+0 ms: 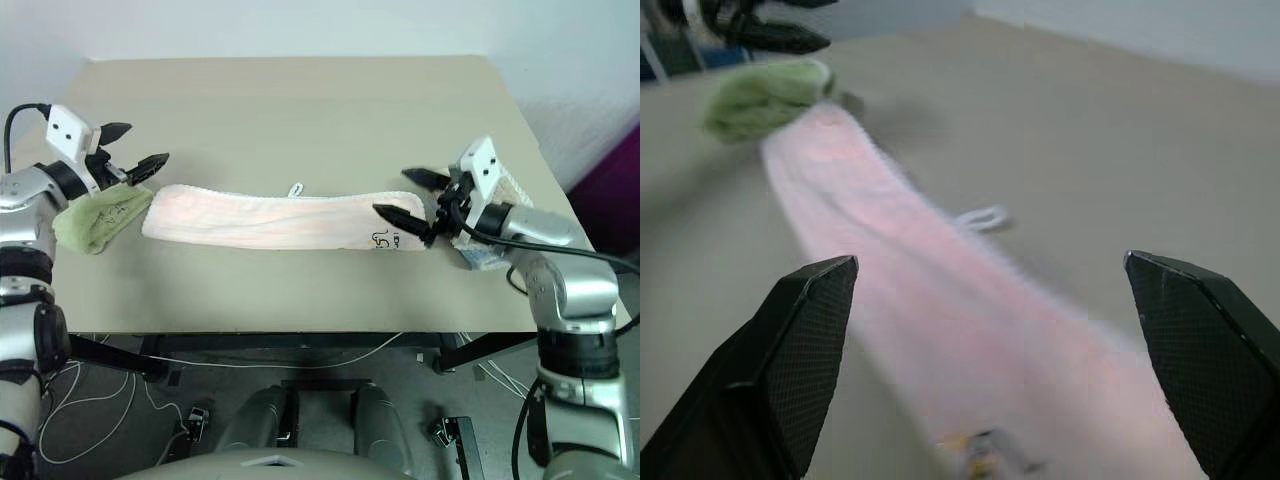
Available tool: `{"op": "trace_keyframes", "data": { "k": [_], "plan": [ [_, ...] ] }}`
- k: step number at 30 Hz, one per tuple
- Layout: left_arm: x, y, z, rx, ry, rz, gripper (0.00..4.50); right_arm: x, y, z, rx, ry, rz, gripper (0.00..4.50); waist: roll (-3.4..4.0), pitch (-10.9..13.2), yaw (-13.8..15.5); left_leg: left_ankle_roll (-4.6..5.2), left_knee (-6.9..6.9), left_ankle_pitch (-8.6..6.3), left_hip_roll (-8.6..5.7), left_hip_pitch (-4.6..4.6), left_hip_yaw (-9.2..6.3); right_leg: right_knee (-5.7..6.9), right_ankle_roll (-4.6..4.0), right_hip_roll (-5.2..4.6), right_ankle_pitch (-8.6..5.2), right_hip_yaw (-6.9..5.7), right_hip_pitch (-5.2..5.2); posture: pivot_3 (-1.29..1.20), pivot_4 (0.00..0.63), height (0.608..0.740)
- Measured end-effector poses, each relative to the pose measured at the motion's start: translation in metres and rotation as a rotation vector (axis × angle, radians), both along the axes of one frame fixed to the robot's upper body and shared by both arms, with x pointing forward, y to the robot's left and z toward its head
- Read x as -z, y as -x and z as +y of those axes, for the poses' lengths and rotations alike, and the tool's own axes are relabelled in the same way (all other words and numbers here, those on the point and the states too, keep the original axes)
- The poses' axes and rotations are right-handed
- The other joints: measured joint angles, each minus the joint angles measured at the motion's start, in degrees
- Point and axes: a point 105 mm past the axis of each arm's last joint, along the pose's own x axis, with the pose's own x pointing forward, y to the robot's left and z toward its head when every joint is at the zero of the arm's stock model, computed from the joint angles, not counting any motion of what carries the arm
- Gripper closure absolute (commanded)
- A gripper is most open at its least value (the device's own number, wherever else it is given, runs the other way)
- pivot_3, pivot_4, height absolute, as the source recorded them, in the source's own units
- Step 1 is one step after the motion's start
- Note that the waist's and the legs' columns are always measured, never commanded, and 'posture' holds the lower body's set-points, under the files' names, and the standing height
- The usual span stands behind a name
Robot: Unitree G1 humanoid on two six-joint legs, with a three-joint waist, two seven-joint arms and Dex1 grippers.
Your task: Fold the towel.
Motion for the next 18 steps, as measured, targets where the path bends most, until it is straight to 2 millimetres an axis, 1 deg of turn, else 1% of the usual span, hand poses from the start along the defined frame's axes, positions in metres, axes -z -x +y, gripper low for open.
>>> {"op": "trace_keyframes", "data": {
  "k": [2, 3, 5, 8, 12, 14, 18],
  "plan": [
    [0.009, 0.011, -0.008, 0.073, 0.007, 0.038, 0.04, 0.013, 0.005, 0.000, 0.047, -0.106, 0.123, 0.02, 0.00, 0.0, 0.0, 0.00, 0.03, 0.00, 0.00, 0.00, 0.00, 0.00, 0.00, -0.04, 0.00, 0.03, -0.01, 0.00, 0.150, 0.740],
    [0.013, 0.018, -0.013, 0.116, 0.007, 0.059, 0.04, 0.017, 0.008, 0.000, 0.077, -0.181, 0.193, 0.02, 0.00, 0.0, 0.0, 0.00, 0.03, 0.00, 0.00, 0.00, 0.00, 0.00, 0.00, -0.06, 0.00, 0.04, -0.02, 0.00, 0.150, 0.740],
    [0.020, 0.031, -0.024, 0.181, 0.003, 0.093, 0.04, 0.024, 0.014, -0.001, 0.124, -0.283, 0.278, 0.02, 0.01, 0.0, 0.0, 0.00, -0.01, 0.00, 0.02, 0.00, -0.03, 0.00, -0.01, -0.08, 0.00, 0.09, -0.01, 0.00, 0.150, 0.740],
    [0.031, 0.045, -0.041, 0.259, 0.012, 0.148, 0.04, 0.039, 0.020, -0.005, 0.210, -0.380, 0.404, 0.02, 0.00, 0.0, 0.1, 0.00, 0.01, 0.00, 0.00, 0.00, -0.03, -0.04, -0.01, -0.11, 0.00, 0.09, 0.02, 0.00, 0.150, 0.740],
    [0.034, 0.053, -0.061, 0.320, 0.031, 0.175, 0.04, 0.046, 0.024, -0.010, 0.303, -0.459, 0.502, 0.02, -0.01, 0.0, 0.0, 0.00, 0.00, 0.00, 0.00, 0.03, -0.03, -0.04, -0.01, -0.08, 0.00, 0.09, 0.02, 0.00, 0.150, 0.740],
    [0.034, 0.057, -0.073, 0.351, 0.042, 0.179, 0.04, 0.055, 0.026, -0.010, 0.363, -0.519, 0.577, 0.02, 0.00, 0.0, -0.2, 0.00, -0.01, 0.00, 0.01, 0.05, -0.01, -0.04, -0.01, -0.07, 0.00, 0.10, 0.02, 0.00, 0.150, 0.740],
    [0.040, 0.061, -0.088, 0.377, 0.070, 0.198, 0.04, 0.068, 0.024, -0.008, 0.468, -0.633, 0.699, 0.02, 0.00, 0.0, -0.3, 0.01, -0.03, 0.00, 0.03, 0.09, 0.03, -0.04, 0.00, -0.02, 0.00, 0.10, 0.04, 0.00, 0.150, 0.740]
  ]
}}
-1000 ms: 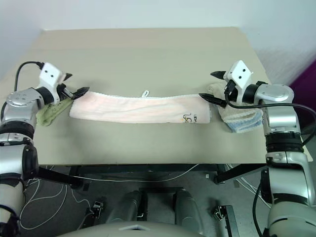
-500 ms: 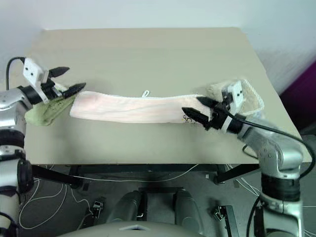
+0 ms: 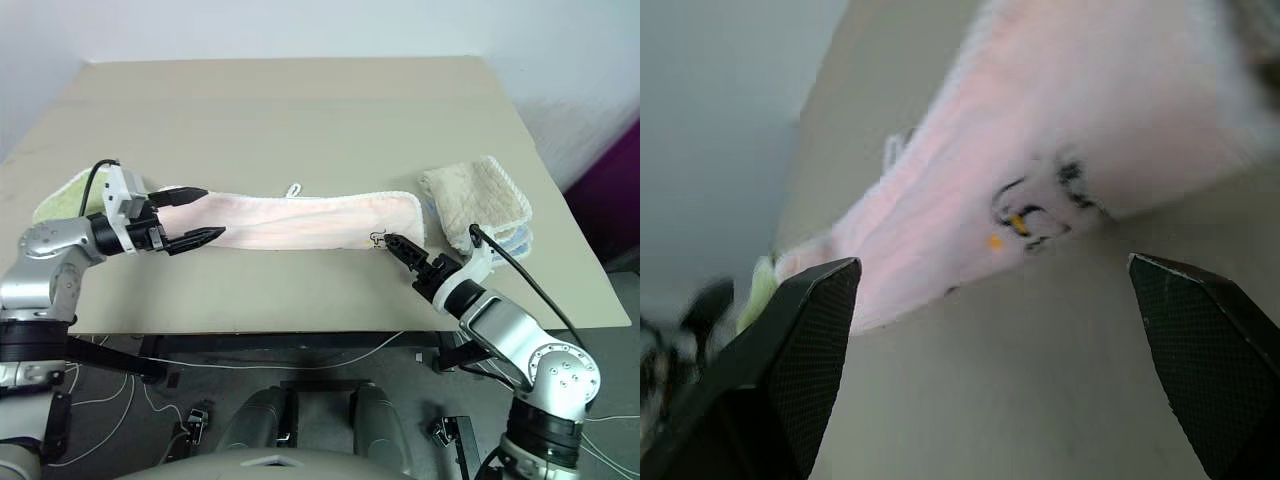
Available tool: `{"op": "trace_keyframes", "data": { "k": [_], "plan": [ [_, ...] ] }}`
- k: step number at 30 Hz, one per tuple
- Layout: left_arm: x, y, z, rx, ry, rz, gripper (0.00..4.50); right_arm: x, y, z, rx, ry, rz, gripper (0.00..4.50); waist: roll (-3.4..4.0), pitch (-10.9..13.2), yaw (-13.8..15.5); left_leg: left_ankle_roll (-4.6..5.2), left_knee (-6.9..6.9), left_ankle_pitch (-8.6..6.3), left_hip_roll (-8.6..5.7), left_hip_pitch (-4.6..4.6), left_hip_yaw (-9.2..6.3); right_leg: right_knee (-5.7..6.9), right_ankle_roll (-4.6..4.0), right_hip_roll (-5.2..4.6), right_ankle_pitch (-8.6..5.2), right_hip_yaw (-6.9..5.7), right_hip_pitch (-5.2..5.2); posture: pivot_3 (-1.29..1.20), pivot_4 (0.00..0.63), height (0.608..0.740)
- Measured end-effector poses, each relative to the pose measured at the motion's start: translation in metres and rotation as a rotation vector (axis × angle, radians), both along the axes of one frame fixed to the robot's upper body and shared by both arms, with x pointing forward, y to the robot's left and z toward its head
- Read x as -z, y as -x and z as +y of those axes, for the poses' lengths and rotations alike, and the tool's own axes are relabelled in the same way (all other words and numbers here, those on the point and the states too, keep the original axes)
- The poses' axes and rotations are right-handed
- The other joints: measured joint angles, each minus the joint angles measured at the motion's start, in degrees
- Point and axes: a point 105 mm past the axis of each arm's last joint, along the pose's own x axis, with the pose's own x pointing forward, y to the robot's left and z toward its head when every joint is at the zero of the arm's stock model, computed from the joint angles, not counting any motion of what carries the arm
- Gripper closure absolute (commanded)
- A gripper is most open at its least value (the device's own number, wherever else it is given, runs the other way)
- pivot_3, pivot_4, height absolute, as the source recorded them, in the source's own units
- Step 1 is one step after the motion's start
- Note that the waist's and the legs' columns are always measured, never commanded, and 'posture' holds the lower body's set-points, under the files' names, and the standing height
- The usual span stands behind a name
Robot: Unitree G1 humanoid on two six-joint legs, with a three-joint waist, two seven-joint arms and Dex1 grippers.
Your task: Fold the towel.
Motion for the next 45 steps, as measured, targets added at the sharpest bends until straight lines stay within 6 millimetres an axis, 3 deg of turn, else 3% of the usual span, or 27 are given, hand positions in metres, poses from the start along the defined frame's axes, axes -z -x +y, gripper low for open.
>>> {"op": "trace_keyframes", "data": {
  "k": [11, 21, 24, 32, 35, 42, 45],
  "plan": [
    [0.003, 0.011, -0.022, 0.018, 0.062, 0.025, 0.04, 0.010, -0.020, -0.002, 0.160, -0.147, 0.130, 0.02, -0.04, 0.0, 0.0, 0.01, -0.08, 0.00, 0.01, 0.38, 0.03, -0.10, -0.01, 0.10, -0.01, 0.00, 0.41, 0.00, 0.150, 0.740],
    [0.010, 0.018, -0.025, 0.012, 0.071, 0.056, 0.04, 0.013, -0.046, -0.001, 0.240, -0.215, 0.140, 0.02, -0.13, -0.1, -0.1, 0.03, -0.28, -0.01, 0.05, 1.24, 0.02, -0.36, -0.02, 0.13, -0.02, -0.02, 1.30, 0.00, 0.150, 0.740],
    [0.009, 0.019, -0.026, 0.016, 0.071, 0.051, 0.00, 0.015, -0.052, -0.001, 0.269, -0.224, 0.145, 0.65, -0.12, -0.1, -0.1, 0.04, -0.36, -0.02, 0.07, 1.42, 0.01, -0.47, -0.02, 0.14, -0.02, -0.03, 1.51, 0.00, 0.150, 0.740],
    [0.011, 0.022, -0.028, 0.022, 0.080, 0.066, 0.00, 0.027, -0.054, -0.005, 0.318, -0.214, 0.185, 3.47, -0.09, -0.1, -0.1, 0.05, -0.37, -0.03, 0.07, 1.39, 0.01, -0.49, -0.02, 0.10, -0.02, 0.00, 1.46, 0.00, 0.150, 0.740],
    [0.013, 0.022, -0.028, 0.017, 0.083, 0.072, 0.00, 0.022, -0.055, -0.005, 0.323, -0.225, 0.162, 4.49, -0.10, -0.1, -0.1, 0.06, -0.39, -0.03, 0.07, 1.39, -0.01, -0.54, -0.02, 0.08, -0.02, 0.00, 1.50, 0.00, 0.150, 0.740],
    [0.017, 0.023, -0.031, 0.014, 0.087, 0.084, 0.00, 0.017, -0.055, -0.008, 0.326, -0.203, 0.112, 4.49, -0.04, -0.1, 0.0, 0.07, -0.40, -0.04, 0.07, 1.36, -0.05, -0.61, -0.02, 0.05, -0.02, -0.01, 1.51, 0.00, 0.150, 0.740],
    [0.019, 0.025, -0.031, 0.009, 0.090, 0.087, 0.00, 0.003, -0.052, -0.021, 0.304, -0.068, 0.032, 4.49, 0.15, 0.1, 0.2, 0.15, -0.41, -0.09, 0.03, 1.26, -0.02, -0.70, -0.02, 0.04, -0.02, -0.01, 1.45, 0.00, 0.150, 0.740]
  ]
}}
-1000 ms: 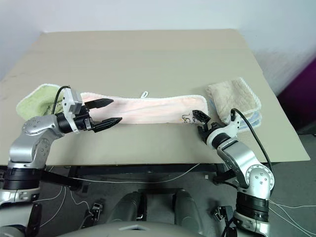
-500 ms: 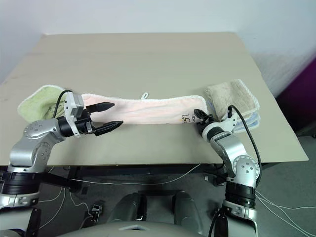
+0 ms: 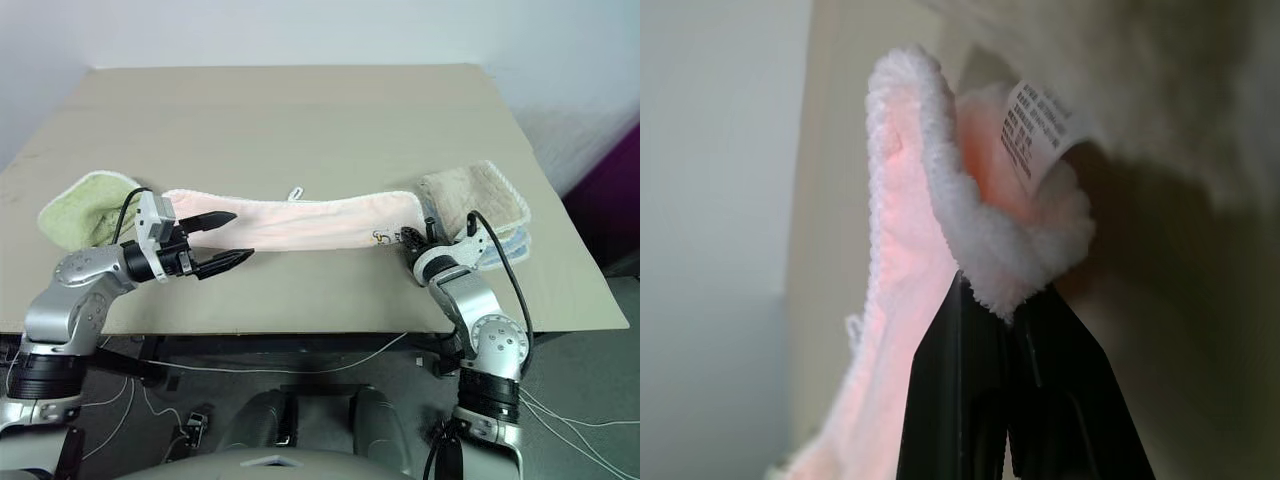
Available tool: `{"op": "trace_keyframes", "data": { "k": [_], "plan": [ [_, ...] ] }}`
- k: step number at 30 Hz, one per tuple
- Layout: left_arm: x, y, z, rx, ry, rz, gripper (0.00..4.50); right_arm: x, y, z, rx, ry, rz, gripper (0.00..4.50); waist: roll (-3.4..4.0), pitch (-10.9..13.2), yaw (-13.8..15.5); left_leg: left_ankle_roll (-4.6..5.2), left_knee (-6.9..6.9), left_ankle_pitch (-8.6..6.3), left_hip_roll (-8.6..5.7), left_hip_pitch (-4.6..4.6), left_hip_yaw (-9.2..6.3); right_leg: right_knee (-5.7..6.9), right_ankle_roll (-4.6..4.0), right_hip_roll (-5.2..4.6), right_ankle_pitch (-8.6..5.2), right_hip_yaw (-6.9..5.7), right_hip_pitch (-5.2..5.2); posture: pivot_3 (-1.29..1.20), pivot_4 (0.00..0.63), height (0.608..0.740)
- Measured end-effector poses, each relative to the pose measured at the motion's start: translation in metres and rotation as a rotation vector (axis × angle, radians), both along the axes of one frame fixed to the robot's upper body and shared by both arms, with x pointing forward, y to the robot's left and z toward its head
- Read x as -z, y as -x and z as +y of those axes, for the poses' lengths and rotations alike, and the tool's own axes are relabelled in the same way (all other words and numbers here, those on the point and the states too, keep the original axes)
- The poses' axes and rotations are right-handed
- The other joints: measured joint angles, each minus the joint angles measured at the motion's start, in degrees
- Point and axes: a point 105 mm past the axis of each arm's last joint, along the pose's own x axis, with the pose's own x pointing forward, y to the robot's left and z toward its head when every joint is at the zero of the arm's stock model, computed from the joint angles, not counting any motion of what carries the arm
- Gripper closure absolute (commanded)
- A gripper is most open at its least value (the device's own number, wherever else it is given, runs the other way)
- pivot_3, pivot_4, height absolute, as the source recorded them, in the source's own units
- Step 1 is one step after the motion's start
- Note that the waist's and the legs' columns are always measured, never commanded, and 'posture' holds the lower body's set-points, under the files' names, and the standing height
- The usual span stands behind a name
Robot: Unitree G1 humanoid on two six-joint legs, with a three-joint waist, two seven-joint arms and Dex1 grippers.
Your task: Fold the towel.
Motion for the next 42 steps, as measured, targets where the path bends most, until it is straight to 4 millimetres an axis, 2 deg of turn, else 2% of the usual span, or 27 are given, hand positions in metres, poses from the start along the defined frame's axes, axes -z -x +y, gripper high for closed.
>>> {"op": "trace_keyframes", "data": {
  "k": [4, 7, 12, 15, 19, 22, 28, 31, 38, 39, 42],
  "plan": [
    [0.005, 0.001, 0.001, -0.011, 0.004, 0.016, 0.00, -0.029, 0.005, -0.009, -0.070, 0.219, -0.110, 4.49, 0.01, 0.0, 0.0, 0.06, -0.03, -0.03, 0.04, -0.03, -0.01, -0.10, 0.00, -0.01, 0.00, 0.00, 0.00, 0.00, 0.150, 0.740],
    [0.006, 0.001, 0.000, -0.012, 0.013, 0.018, 0.00, -0.039, 0.005, -0.002, -0.139, 0.323, -0.153, 4.49, 0.00, 0.0, 0.0, 0.06, -0.03, -0.04, 0.06, -0.03, -0.01, -0.13, 0.00, 0.00, 0.00, -0.01, 0.01, 0.00, 0.150, 0.740],
    [0.007, 0.002, -0.007, -0.004, 0.026, 0.018, 0.00, -0.060, 0.003, 0.025, -0.326, 0.562, -0.262, 4.49, 0.02, 0.0, 0.0, 0.07, -0.03, -0.04, 0.06, -0.07, -0.02, -0.17, 0.00, 0.00, 0.00, -0.02, -0.02, 0.00, 0.150, 0.740],
    [0.007, 0.002, -0.008, -0.004, 0.034, 0.016, 0.00, -0.065, 0.003, 0.044, -0.458, 0.752, -0.325, 4.49, 0.01, 0.0, 0.0, 0.08, -0.02, -0.05, 0.06, -0.10, -0.03, -0.21, 0.00, -0.01, 0.00, -0.04, -0.02, 0.00, 0.150, 0.740],
    [0.008, 0.001, -0.014, 0.004, 0.054, 0.015, 0.00, -0.073, 0.000, 0.086, -0.671, 0.934, -0.449, 4.49, 0.01, 0.0, -0.1, 0.08, -0.04, -0.05, 0.07, -0.11, -0.04, -0.22, 0.00, 0.01, 0.00, -0.09, -0.07, 0.00, 0.150, 0.740],
    [0.010, 0.002, -0.020, 0.019, 0.062, 0.018, 0.00, -0.064, -0.002, 0.117, -0.813, 0.985, -0.499, 4.49, -0.01, 0.0, -0.1, 0.08, -0.02, -0.05, 0.08, -0.20, -0.07, -0.23, 0.01, 0.00, 0.01, -0.10, -0.12, 0.00, 0.150, 0.740],
    [0.009, 0.001, -0.024, 0.010, 0.078, 0.003, 0.00, -0.015, -0.010, 0.163, -1.023, 1.056, -0.487, 4.49, -0.02, 0.0, 0.1, 0.06, 0.10, -0.04, 0.03, -0.74, -0.12, -0.17, 0.04, -0.02, 0.04, -0.17, -0.64, 0.00, 0.150, 0.740],
    [0.011, 0.003, -0.023, -0.004, 0.077, 0.008, 0.00, 0.000, -0.012, 0.169, -1.062, 1.073, -0.471, 4.49, -0.02, 0.0, 0.0, 0.05, 0.11, -0.04, -0.03, -0.86, -0.10, -0.18, 0.07, -0.08, 0.06, -0.16, -0.77, 0.00, 0.150, 0.740],
    [0.013, 0.008, -0.022, -0.027, 0.077, 0.005, 0.00, 0.001, -0.018, 0.173, -1.060, 1.081, -0.500, 4.49, -0.01, 0.0, 0.0, 0.04, 0.09, -0.04, -0.02, -0.86, -0.13, -0.18, 0.06, -0.09, 0.07, -0.17, -0.78, 0.00, 0.150, 0.740],
    [0.013, 0.007, -0.022, -0.030, 0.077, 0.005, 0.00, 0.000, -0.019, 0.173, -1.055, 1.072, -0.506, 4.02, -0.01, 0.0, 0.0, 0.04, 0.08, -0.04, -0.03, -0.86, -0.13, -0.18, 0.06, -0.09, 0.07, -0.17, -0.79, 0.00, 0.150, 0.740],
    [0.014, 0.008, -0.021, -0.036, 0.077, 0.011, 0.00, -0.007, -0.020, 0.175, -1.043, 1.036, -0.528, 3.16, -0.01, 0.0, 0.0, 0.04, 0.08, -0.04, -0.02, -0.86, -0.13, -0.17, 0.06, -0.09, 0.07, -0.17, -0.79, 0.00, 0.150, 0.740]
  ]
}}
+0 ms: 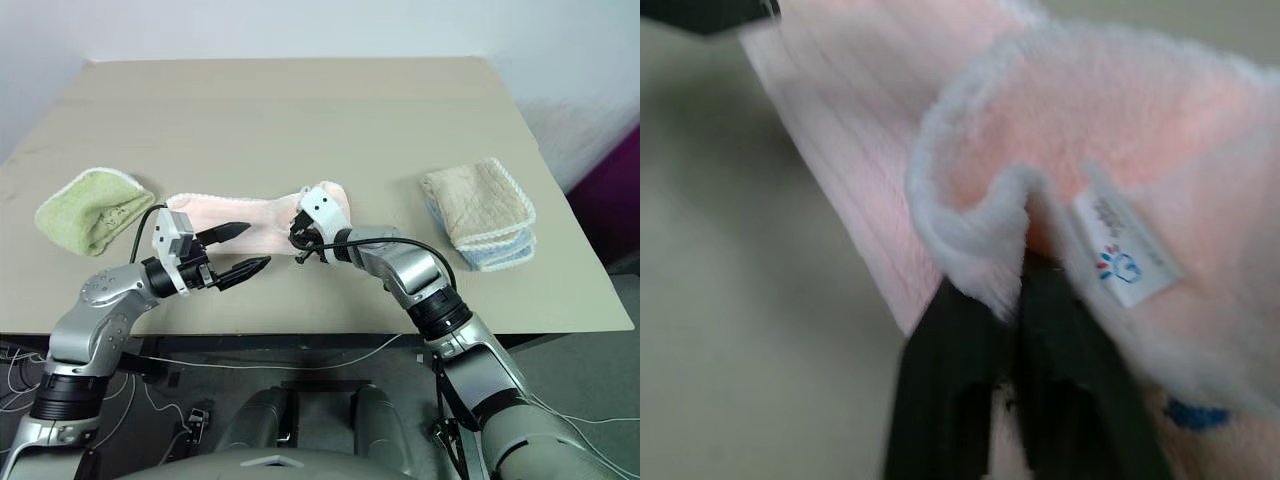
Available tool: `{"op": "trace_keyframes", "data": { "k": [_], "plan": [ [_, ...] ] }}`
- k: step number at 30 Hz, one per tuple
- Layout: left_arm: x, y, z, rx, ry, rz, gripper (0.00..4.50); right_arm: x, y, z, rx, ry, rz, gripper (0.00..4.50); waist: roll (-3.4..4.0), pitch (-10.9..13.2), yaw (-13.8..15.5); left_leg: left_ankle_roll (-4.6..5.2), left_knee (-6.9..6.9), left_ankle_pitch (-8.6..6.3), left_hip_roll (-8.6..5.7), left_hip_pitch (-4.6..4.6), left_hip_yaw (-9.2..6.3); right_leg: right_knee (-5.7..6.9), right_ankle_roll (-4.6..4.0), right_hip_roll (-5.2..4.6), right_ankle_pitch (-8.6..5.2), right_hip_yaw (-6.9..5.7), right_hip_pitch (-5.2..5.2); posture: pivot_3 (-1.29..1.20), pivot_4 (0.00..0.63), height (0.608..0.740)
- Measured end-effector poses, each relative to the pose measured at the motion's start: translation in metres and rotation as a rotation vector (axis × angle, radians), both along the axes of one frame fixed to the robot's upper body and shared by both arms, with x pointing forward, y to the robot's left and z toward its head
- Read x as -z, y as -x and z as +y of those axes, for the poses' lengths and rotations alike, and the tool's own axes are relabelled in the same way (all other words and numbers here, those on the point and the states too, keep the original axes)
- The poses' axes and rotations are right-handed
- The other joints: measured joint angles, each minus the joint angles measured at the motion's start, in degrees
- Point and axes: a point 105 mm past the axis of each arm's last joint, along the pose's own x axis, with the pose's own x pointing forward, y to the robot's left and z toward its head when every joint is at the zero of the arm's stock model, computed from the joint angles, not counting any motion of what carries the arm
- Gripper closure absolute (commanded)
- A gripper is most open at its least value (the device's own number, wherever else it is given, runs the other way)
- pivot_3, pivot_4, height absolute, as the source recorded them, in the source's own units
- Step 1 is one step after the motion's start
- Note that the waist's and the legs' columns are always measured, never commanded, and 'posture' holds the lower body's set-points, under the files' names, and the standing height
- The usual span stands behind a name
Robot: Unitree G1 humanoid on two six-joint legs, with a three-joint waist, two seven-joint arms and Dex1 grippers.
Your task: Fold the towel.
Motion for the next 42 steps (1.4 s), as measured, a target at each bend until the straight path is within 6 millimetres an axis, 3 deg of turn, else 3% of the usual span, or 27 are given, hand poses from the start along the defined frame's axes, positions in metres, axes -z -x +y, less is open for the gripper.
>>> {"op": "trace_keyframes", "data": {
  "k": [4, 9, 13, 16, 19, 24, 25, 28, 36, 40, 42],
  "plan": [
    [0.000, 0.000, 0.000, -0.002, 0.001, 0.002, 0.00, -0.006, 0.005, -0.001, -0.017, -0.044, 0.009, 1.78, 0.00, 0.0, 0.0, 0.00, 0.00, 0.00, 0.00, 0.00, 0.00, -0.01, 0.00, -0.01, 0.00, 0.00, 0.01, 0.00, 0.150, 0.740],
    [0.004, 0.003, 0.002, -0.005, 0.002, 0.017, 0.00, -0.026, 0.030, -0.002, -0.122, -0.137, -0.019, 0.04, 0.00, 0.0, 0.1, 0.00, -0.02, 0.00, 0.00, 0.00, 0.00, -0.02, 0.00, -0.03, 0.00, 0.01, 0.01, 0.00, 0.150, 0.740],
    [0.003, 0.003, 0.008, -0.033, 0.020, 0.019, 0.00, -0.048, 0.043, -0.018, -0.157, -0.206, -0.071, 0.04, 0.00, 0.0, 0.1, 0.00, -0.01, -0.01, 0.00, 0.00, -0.04, -0.04, 0.00, -0.05, 0.00, 0.02, 0.05, 0.00, 0.150, 0.740],
    [-0.002, 0.001, 0.016, -0.066, 0.037, 0.007, 0.00, -0.064, 0.040, -0.033, -0.124, -0.252, -0.105, 0.21, 0.00, 0.0, 0.1, 0.00, -0.02, -0.01, 0.00, 0.01, -0.05, -0.04, 0.00, -0.05, 0.00, 0.02, 0.05, 0.00, 0.150, 0.740],
    [-0.003, 0.000, 0.022, -0.094, 0.057, 0.020, 0.00, -0.067, 0.017, -0.054, 0.007, -0.259, -0.118, 0.96, 0.00, 0.0, 0.0, 0.00, -0.03, -0.01, 0.00, 0.02, -0.04, -0.04, 0.00, -0.05, 0.00, 0.02, 0.06, 0.00, 0.150, 0.740],
    [0.005, 0.006, 0.030, -0.148, 0.078, 0.065, 0.00, -0.041, -0.017, -0.071, 0.149, -0.215, -0.099, 2.75, 0.00, 0.0, -0.2, 0.00, -0.08, 0.00, 0.00, 0.02, -0.01, -0.04, -0.01, -0.03, 0.00, 0.04, 0.01, 0.00, 0.150, 0.740],
    [0.006, 0.006, 0.032, -0.168, 0.087, 0.069, 0.00, -0.034, -0.022, -0.069, 0.155, -0.190, -0.106, 3.06, 0.00, 0.0, -0.3, 0.00, -0.07, 0.00, 0.00, 0.02, 0.01, -0.04, -0.01, -0.02, 0.00, 0.04, 0.01, 0.00, 0.150, 0.740],
    [0.011, 0.008, 0.038, -0.224, 0.090, 0.092, 0.00, -0.016, -0.030, -0.055, 0.129, -0.146, -0.116, 3.06, 0.01, 0.0, -0.3, -0.01, -0.07, 0.00, 0.00, 0.02, 0.02, -0.03, -0.01, -0.01, 0.00, 0.01, 0.00, 0.00, 0.150, 0.740],
    [0.027, 0.027, 0.044, -0.334, 0.143, 0.173, 0.00, -0.016, -0.042, -0.005, 0.001, -0.158, -0.177, 3.06, 0.02, 0.0, -0.1, -0.02, -0.06, 0.00, -0.01, 0.02, 0.02, -0.03, -0.01, -0.03, 0.00, 0.01, 0.02, 0.00, 0.150, 0.740],
    [0.034, 0.031, 0.047, -0.396, 0.163, 0.200, 0.00, 0.015, -0.039, 0.012, -0.051, -0.090, -0.128, 3.06, 0.02, 0.0, -0.1, -0.03, -0.06, 0.00, -0.02, 0.02, 0.00, -0.03, -0.01, -0.03, 0.01, 0.00, 0.02, 0.00, 0.150, 0.740],
    [0.034, 0.033, 0.046, -0.429, 0.168, 0.197, 0.00, 0.022, -0.038, 0.014, -0.066, -0.062, -0.138, 3.06, 0.04, 0.0, -0.2, -0.03, -0.06, 0.00, -0.02, 0.05, 0.01, -0.03, -0.01, -0.03, 0.01, 0.00, 0.03, 0.00, 0.150, 0.740]
  ]
}}
